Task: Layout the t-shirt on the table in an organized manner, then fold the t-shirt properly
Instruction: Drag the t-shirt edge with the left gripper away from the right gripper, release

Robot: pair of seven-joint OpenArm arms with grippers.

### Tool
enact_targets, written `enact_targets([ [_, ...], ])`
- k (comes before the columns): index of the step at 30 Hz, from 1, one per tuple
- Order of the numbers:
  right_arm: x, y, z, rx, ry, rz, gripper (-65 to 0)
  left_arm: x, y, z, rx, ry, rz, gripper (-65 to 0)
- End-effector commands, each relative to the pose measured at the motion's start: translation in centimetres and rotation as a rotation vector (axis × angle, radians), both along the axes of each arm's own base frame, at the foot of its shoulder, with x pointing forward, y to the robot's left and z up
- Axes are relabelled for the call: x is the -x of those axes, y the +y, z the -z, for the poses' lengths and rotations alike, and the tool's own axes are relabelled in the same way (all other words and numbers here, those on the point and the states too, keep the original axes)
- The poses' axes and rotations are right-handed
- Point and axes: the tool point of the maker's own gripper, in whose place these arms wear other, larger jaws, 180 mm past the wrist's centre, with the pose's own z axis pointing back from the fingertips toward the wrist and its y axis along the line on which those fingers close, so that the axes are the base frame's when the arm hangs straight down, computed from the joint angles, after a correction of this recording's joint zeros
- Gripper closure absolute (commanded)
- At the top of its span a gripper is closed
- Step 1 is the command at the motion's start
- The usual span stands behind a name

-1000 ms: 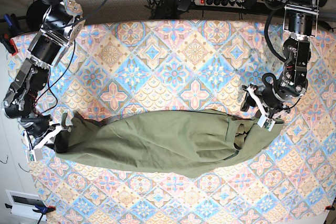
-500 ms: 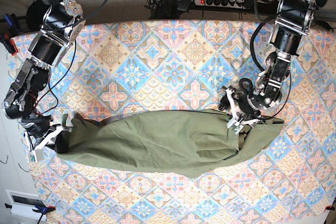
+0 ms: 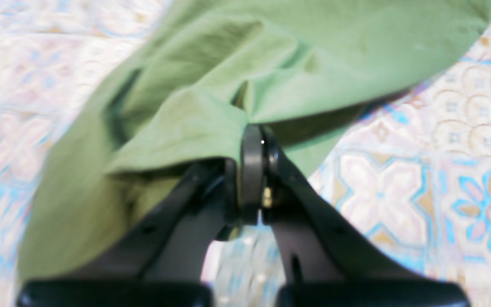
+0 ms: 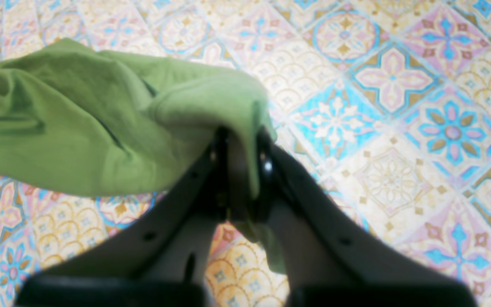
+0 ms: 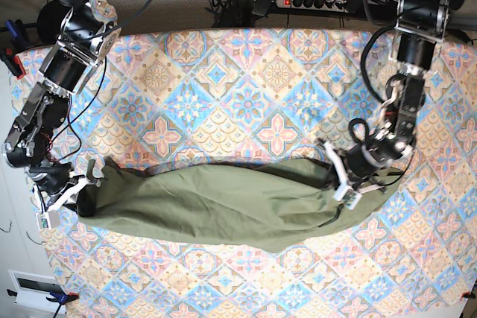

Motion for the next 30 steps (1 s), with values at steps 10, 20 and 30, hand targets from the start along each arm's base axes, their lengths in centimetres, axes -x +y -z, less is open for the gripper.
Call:
enact_targets([
  [10,-1.0,-0.4,-2.9,0.003,-0.086,0.000,-0.7,6.1,6.7,-5.7,0.151,0.047,-0.133,0.0],
  [20,-0.4,-0.3,-1.8,0.010,-0.055,-0.004,-0.7,9.1,14.2,2.0,0.083,0.217,-0.365,-1.9],
  [30,0.1,1.4,0.1,0.032,-0.006,-0.060,-0.7,9.9,11.3,6.8,-0.193,0.218,-0.248,-18.6],
])
